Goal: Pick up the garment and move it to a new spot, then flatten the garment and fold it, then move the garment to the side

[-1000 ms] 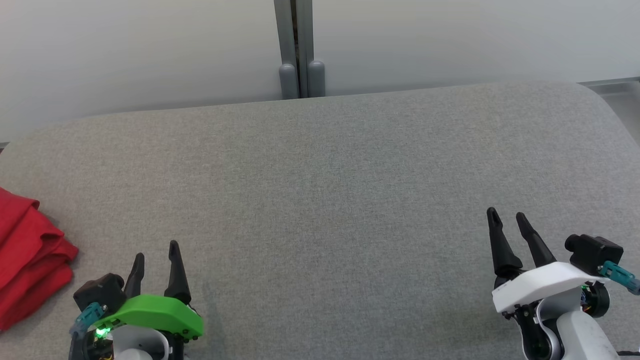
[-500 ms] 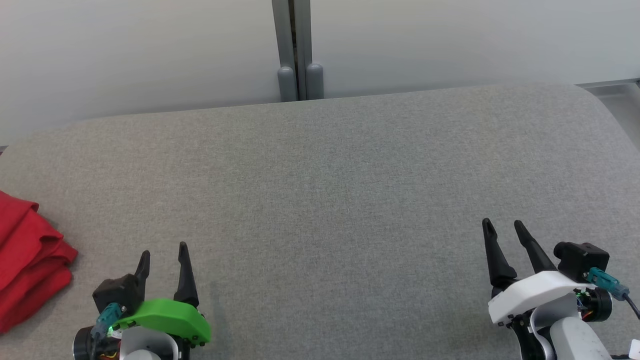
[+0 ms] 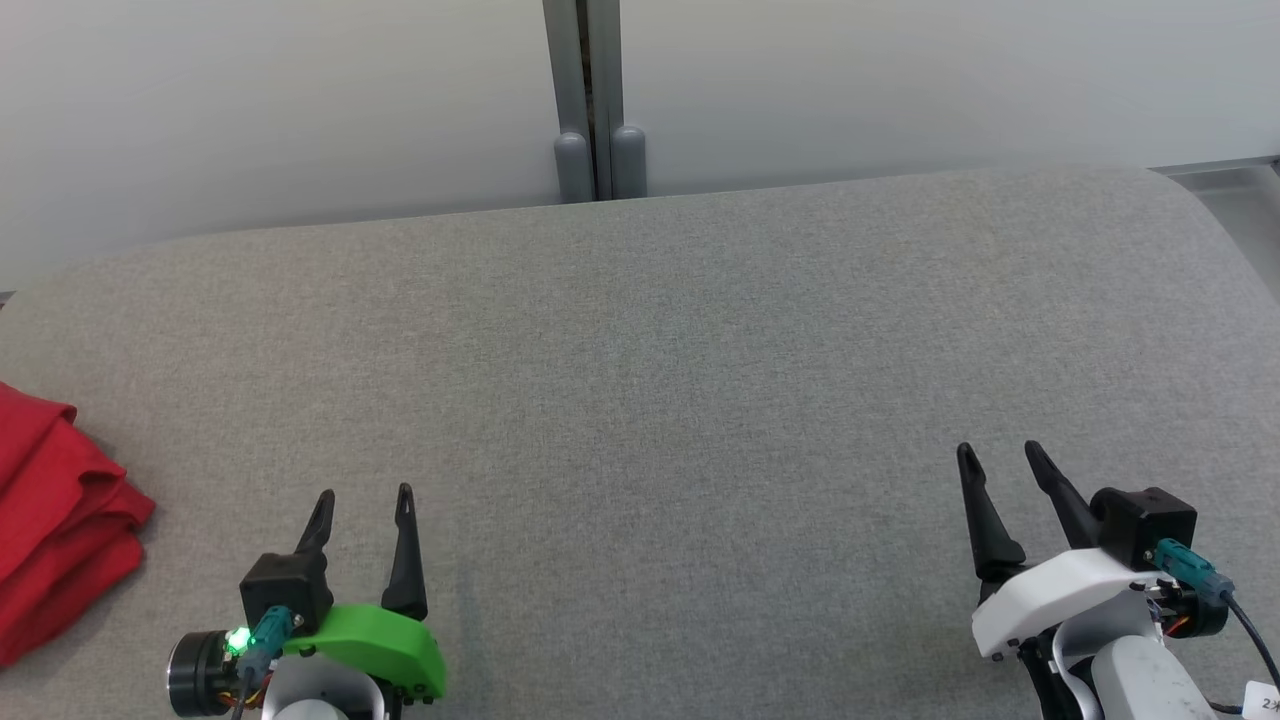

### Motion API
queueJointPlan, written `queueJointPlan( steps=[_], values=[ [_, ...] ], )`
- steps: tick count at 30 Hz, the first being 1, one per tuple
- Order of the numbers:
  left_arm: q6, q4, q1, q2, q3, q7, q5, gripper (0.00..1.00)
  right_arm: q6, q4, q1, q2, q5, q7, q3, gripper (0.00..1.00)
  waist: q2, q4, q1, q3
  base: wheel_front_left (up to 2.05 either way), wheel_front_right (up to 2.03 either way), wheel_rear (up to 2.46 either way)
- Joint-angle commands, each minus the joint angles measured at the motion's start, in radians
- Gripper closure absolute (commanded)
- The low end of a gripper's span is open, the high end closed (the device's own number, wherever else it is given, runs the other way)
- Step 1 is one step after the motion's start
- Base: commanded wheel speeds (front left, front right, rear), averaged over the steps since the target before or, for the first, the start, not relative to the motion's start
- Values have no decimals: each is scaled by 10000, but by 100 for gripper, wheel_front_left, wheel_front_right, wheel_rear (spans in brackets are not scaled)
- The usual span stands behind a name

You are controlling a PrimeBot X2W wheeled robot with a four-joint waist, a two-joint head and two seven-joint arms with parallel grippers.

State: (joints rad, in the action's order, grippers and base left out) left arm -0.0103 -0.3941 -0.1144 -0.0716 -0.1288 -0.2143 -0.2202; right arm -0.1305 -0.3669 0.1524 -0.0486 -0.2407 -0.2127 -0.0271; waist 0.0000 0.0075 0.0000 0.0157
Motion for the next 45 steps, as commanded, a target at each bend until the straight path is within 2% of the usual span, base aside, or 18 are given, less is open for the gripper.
queueJointPlan(
  steps=[1,11,16,20,25,36,41,45],
  values=[
    [-47,49,-48,0,-38,-103,294,0,-3,30,82,-30,272,-121,-36,0,0,4,0,0,0,0,0],
    [31,-6,139,62,-130,-291,960,0,-3,-11,54,-34,871,-301,-21,0,0,29,0,3,0,0,0],
    [107,-148,140,90,-89,-369,1232,0,-4,-69,-59,-36,1192,-398,28,0,0,311,0,153,0,0,0],
    [183,-277,-48,98,38,-446,1504,0,-2,-43,-15,-42,1522,-469,91,0,0,926,0,385,0,0,0],
    [280,-476,-76,127,265,-525,1688,0,-2,-102,84,-46,1777,-544,252,0,0,2073,0,602,0,0,0],
    [369,-753,403,181,1210,-507,1137,0,1,-248,268,-47,1571,-537,976,0,0,4469,0,793,0,0,0],
    [414,-741,735,198,1643,-505,1017,0,2,-332,252,-48,1538,-537,1243,0,0,5226,0,799,0,0,0],
    [420,-641,922,207,2066,-505,825,0,2,-405,422,-56,1513,-537,1526,0,0,5389,0,935,0,0,0]
  ],
)
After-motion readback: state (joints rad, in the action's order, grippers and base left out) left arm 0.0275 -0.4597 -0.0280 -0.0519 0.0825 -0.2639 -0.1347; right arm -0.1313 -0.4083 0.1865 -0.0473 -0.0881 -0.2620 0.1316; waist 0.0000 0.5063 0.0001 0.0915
